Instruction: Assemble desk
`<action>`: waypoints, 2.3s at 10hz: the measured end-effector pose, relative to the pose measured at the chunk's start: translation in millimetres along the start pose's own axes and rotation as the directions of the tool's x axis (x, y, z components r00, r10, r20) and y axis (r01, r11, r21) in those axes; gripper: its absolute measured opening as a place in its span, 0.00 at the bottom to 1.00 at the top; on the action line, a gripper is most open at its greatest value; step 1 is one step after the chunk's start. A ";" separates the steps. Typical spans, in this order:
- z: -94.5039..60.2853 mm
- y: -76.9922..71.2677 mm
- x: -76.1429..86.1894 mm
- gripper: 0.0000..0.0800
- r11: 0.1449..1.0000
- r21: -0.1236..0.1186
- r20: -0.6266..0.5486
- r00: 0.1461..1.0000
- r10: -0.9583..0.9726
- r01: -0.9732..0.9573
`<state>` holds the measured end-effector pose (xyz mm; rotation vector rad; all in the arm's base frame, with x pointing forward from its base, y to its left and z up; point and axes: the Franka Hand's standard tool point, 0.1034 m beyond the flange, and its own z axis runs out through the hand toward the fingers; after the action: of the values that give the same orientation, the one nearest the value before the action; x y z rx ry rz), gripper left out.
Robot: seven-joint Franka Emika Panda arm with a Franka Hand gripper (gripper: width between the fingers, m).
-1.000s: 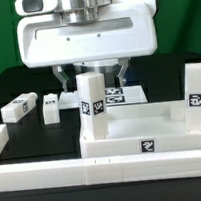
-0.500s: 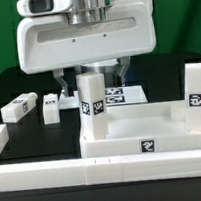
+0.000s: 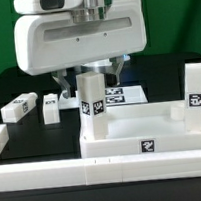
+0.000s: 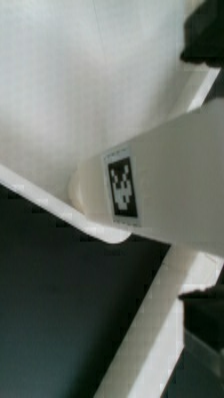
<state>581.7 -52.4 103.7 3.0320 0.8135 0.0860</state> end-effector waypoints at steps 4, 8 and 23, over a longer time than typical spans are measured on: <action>0.2 -0.1 -0.4 0.36 0.999 0.003 0.000 0.999 0.046 -0.046; 0.3 0.5 -0.8 0.36 0.911 0.003 -0.001 0.911 0.413 -0.413; -14.7 8.8 -10.8 0.80 0.453 0.001 -0.021 0.452 0.892 -0.892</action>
Offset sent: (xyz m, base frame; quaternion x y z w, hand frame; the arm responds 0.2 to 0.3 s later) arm 0.0000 0.0000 0.0000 0.0000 0.0000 0.0000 1.0000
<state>576.0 -65.6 117.9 3.0314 -0.9003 0.1076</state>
